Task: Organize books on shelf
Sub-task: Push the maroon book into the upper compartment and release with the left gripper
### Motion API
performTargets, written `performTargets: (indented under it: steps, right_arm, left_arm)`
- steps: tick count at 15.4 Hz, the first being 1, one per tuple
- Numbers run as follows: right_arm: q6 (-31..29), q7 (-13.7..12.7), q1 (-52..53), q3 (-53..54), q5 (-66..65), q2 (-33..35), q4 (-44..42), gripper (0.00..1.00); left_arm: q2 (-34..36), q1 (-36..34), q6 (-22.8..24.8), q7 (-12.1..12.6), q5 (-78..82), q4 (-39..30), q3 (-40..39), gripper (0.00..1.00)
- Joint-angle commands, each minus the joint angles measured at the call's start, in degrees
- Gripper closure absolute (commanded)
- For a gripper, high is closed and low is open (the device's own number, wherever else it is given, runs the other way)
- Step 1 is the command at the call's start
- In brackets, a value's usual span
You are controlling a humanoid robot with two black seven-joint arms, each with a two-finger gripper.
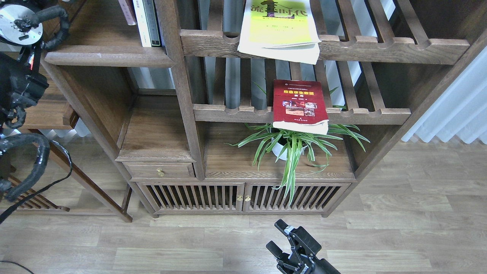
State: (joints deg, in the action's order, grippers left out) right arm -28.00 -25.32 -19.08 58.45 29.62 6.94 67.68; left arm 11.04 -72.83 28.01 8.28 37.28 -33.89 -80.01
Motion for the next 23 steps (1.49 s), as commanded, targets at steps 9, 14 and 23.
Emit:
performTargets:
  steps: [9,14,23]
  right_arm:
    - [0.0,0.0,-0.3,0.4,0.0,0.0,0.1,0.01]
    - [0.0,0.0,-0.3,0.4,0.0,0.1,0.1,0.01]
    - [0.0,0.2,-0.3,0.7,0.1,0.0,0.0,0.01]
  left_arm:
    - [4.8,14.1,0.0,-4.1,-5.1,-13.2,-6.6,0.07]
    - [4.4,20.3,0.0,-4.6,-7.0,-18.7,-6.3,0.06]
    - [4.3,36.9,0.0,-4.7,-9.4,-29.7,-8.5,0.04]
